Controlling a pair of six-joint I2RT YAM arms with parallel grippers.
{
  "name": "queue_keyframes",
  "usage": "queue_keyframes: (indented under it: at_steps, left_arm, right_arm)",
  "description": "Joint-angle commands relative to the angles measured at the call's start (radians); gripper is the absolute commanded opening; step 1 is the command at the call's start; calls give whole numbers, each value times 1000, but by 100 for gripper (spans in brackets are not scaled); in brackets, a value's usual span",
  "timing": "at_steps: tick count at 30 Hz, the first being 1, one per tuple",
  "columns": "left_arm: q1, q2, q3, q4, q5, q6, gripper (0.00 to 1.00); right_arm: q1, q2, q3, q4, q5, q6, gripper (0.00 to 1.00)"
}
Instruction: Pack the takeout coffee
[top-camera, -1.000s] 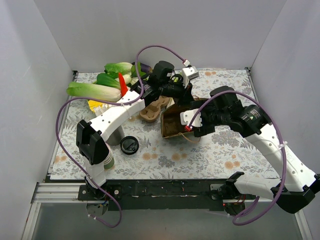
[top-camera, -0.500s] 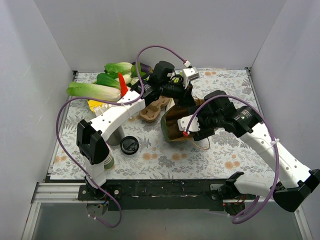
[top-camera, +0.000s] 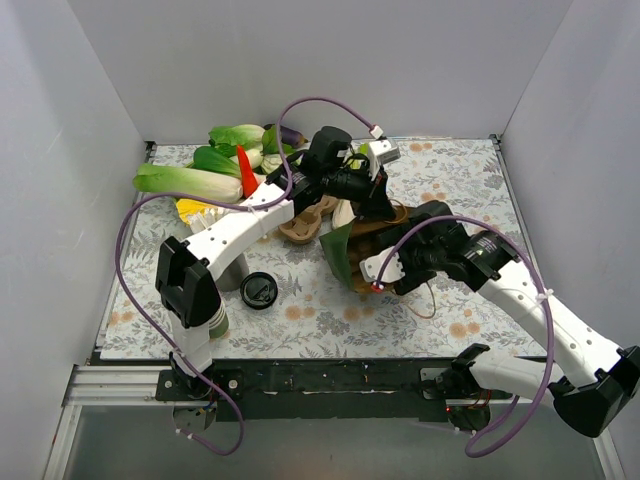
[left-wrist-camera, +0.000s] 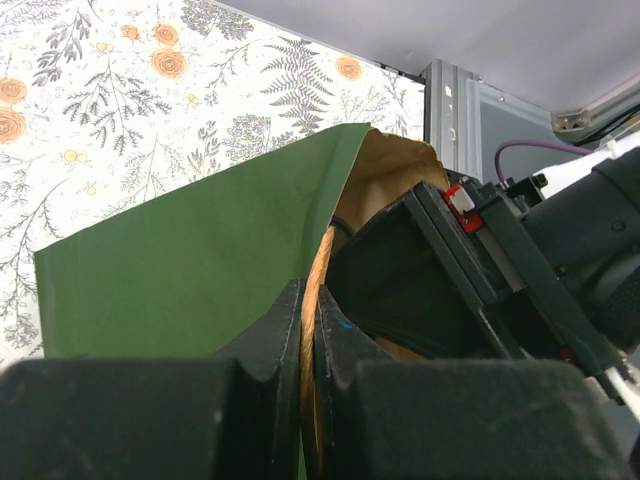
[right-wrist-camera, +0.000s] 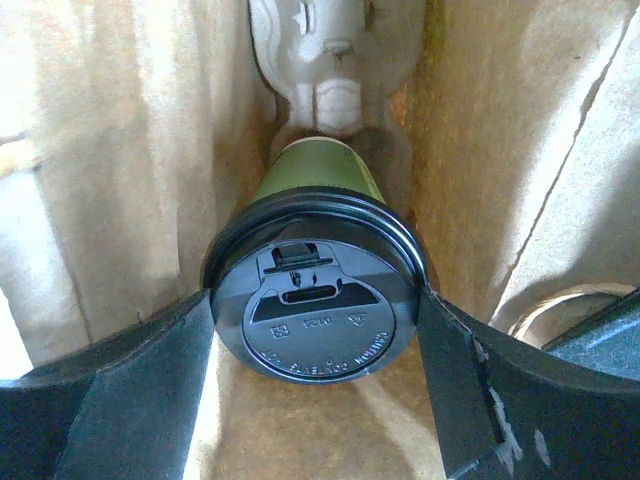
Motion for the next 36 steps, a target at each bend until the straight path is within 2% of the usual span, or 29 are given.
queue_keyframes:
  at_steps: [1,6,11,14,21,26,33,34,36]
  left_arm:
    - [25,19,8,57,47,-95,0]
    - [39,30,5,75,77,-125,0]
    - [54,42,11,83,92,-160,0]
    - [65,39,13,98,49,-204,0]
    - [98,53,14,125,72,-281,0]
    - [112,60,7,151,161,-303,0]
    - [114,68,-1,166,202,-316,0]
    - [114,71,-2,171,207,-315,0]
    - [114,74,4,171,227,-309,9]
  right_arm:
    - [7,-11,-38,103,95,-36,1]
    - [7,7,-28,135,91,19,1]
    - [7,76,79,65,51,131,1]
    - [7,104,112,25,51,195,1]
    - [7,83,68,0,51,264,1]
    - [7,75,46,59,68,352,1]
    - [7,121,66,132,111,475,1]
    - [7,128,71,129,108,484,1]
    - [7,142,80,126,95,484,1]
